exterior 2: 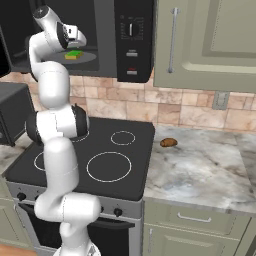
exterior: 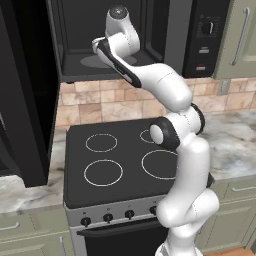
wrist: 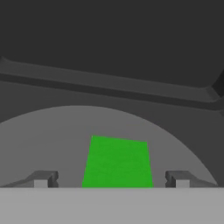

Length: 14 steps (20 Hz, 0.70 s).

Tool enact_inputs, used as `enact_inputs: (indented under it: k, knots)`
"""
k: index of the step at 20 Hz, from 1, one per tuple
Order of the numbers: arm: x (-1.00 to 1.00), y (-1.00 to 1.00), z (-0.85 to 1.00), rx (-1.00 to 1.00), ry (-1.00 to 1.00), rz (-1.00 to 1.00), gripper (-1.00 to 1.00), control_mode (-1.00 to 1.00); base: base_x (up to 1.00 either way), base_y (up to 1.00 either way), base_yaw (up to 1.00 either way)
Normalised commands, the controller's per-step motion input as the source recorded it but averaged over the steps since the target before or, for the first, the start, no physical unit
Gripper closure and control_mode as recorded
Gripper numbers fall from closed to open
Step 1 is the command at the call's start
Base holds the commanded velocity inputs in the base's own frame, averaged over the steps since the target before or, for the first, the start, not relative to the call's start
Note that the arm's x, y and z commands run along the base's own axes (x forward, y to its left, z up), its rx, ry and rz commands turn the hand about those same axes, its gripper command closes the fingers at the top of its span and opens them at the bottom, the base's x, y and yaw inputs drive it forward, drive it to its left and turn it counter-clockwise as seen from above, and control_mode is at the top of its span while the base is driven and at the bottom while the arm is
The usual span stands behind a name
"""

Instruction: Place the sponge inside the microwave to prepare for sanitizing.

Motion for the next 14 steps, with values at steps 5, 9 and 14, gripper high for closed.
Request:
enact_inputs:
  k: [5,9,14]
  knots:
    - [0.00,0.00,0.00,0.00,0.00,0.00,-1.00,-1.00,0.00,0.00,0.00]
    - [-0.17,0.00,0.01,0.00,0.00,0.00,-1.00,-1.00,0.00,0.00,0.00]
    - [-0.70,-0.08,0.16,0.02,-0.06,0.00,-1.00,-1.00,0.00,0.00,0.00]
